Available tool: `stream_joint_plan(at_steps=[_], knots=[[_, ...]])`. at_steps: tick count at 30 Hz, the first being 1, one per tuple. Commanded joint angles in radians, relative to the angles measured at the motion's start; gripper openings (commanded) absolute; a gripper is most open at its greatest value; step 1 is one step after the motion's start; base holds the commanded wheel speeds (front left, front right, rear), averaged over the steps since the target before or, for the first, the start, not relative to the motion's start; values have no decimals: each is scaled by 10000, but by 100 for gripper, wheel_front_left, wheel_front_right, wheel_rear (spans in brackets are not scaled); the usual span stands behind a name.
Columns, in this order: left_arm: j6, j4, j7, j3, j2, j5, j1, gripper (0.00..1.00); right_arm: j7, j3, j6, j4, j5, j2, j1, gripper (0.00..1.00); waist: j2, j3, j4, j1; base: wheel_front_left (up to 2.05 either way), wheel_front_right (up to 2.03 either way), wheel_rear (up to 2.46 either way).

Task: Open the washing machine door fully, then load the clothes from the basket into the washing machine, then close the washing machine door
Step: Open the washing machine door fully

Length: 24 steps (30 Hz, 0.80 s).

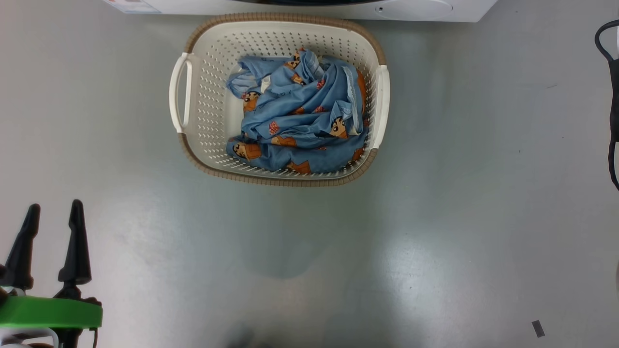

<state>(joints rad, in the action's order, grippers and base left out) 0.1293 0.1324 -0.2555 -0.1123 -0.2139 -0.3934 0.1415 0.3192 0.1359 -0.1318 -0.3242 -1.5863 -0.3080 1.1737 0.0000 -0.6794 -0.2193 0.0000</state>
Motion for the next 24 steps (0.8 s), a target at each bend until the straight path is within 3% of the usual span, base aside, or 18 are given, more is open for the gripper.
stream_joint_plan(at_steps=[1,24], knots=[[14,-128,-63,-454,-443,-35,-258,100,122,28,11,188,-141,281,166,0,0,28,-13,0,0,0,0],[14,-82,-63,-550,-430,-20,-337,100,759,299,11,-94,-114,668,203,0,0,36,216,0,0,0,0]])
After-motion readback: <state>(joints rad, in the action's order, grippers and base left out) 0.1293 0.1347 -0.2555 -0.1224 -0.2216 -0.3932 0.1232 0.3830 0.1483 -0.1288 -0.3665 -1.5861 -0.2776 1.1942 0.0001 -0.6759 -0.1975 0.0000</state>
